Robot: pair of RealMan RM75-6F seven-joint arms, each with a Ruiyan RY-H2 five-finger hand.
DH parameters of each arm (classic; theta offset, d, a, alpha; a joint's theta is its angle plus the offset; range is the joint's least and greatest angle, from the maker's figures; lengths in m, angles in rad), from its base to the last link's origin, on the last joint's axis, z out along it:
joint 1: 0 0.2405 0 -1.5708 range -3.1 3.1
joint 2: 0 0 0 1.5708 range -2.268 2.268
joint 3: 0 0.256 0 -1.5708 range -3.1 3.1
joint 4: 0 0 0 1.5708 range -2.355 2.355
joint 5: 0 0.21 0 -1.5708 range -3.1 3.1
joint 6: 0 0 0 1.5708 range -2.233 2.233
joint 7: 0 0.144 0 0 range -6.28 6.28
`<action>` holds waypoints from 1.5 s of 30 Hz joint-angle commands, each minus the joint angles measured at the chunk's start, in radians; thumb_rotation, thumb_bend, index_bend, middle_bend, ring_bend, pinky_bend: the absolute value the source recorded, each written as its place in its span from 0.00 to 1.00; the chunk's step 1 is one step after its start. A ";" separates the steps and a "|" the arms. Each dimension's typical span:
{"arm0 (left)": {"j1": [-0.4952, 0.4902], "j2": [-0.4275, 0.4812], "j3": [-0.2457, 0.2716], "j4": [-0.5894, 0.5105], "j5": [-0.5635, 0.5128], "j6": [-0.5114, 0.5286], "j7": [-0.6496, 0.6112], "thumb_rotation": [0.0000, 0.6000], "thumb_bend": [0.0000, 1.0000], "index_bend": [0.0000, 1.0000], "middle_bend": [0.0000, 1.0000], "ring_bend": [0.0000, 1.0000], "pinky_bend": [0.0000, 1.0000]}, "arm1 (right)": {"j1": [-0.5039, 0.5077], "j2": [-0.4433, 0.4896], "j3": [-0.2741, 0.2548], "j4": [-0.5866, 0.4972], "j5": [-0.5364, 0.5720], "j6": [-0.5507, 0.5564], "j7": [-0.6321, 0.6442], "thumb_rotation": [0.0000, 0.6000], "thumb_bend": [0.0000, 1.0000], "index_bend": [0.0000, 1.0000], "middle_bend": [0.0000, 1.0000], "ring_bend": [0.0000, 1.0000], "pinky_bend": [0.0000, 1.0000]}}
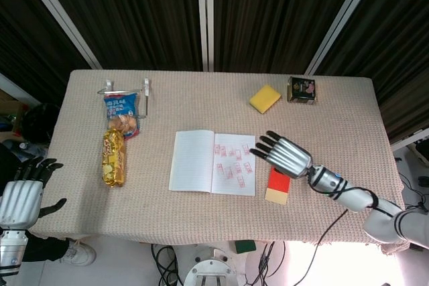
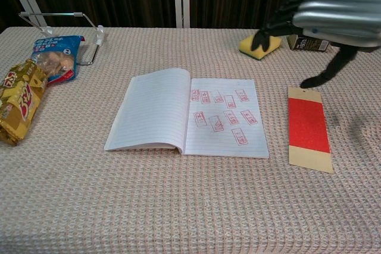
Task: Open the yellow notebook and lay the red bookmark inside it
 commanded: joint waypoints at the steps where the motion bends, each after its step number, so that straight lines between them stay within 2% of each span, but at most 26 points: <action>1: -0.003 0.000 0.000 -0.008 0.003 -0.002 0.009 1.00 0.00 0.27 0.22 0.14 0.15 | -0.039 0.034 -0.055 0.035 -0.044 -0.035 -0.026 1.00 0.00 0.26 0.28 0.22 0.23; 9: 0.002 -0.003 0.002 -0.024 0.002 0.007 0.025 1.00 0.00 0.27 0.22 0.14 0.15 | -0.057 -0.055 -0.074 0.201 -0.140 -0.098 -0.003 1.00 0.02 0.25 0.20 0.12 0.15; 13: 0.010 -0.002 0.006 -0.025 -0.002 0.014 0.024 1.00 0.00 0.27 0.22 0.14 0.15 | -0.066 -0.098 -0.069 0.268 -0.171 -0.094 0.027 1.00 0.07 0.25 0.20 0.11 0.14; 20: 0.020 -0.007 0.011 -0.013 -0.008 0.020 0.012 1.00 0.00 0.27 0.22 0.14 0.15 | -0.085 -0.163 -0.061 0.357 -0.189 -0.108 0.082 1.00 0.08 0.25 0.21 0.11 0.13; 27: 0.026 -0.009 0.014 -0.005 -0.009 0.025 0.006 1.00 0.00 0.27 0.22 0.14 0.15 | -0.087 -0.191 -0.051 0.401 -0.207 -0.110 0.110 1.00 0.17 0.26 0.21 0.11 0.13; 33: 0.031 -0.011 0.016 0.002 -0.011 0.027 -0.001 1.00 0.00 0.27 0.22 0.14 0.15 | -0.086 -0.201 -0.042 0.421 -0.214 -0.111 0.125 1.00 0.19 0.30 0.21 0.11 0.13; 40: 0.030 -0.013 0.016 0.006 -0.011 0.022 -0.003 1.00 0.00 0.27 0.22 0.14 0.15 | -0.093 -0.206 -0.038 0.434 -0.218 -0.115 0.132 1.00 0.22 0.42 0.23 0.11 0.13; 45: 0.029 -0.011 0.015 0.002 -0.011 0.022 0.001 1.00 0.00 0.27 0.22 0.14 0.15 | -0.106 -0.203 -0.030 0.443 -0.220 -0.089 0.133 1.00 0.23 0.45 0.24 0.11 0.13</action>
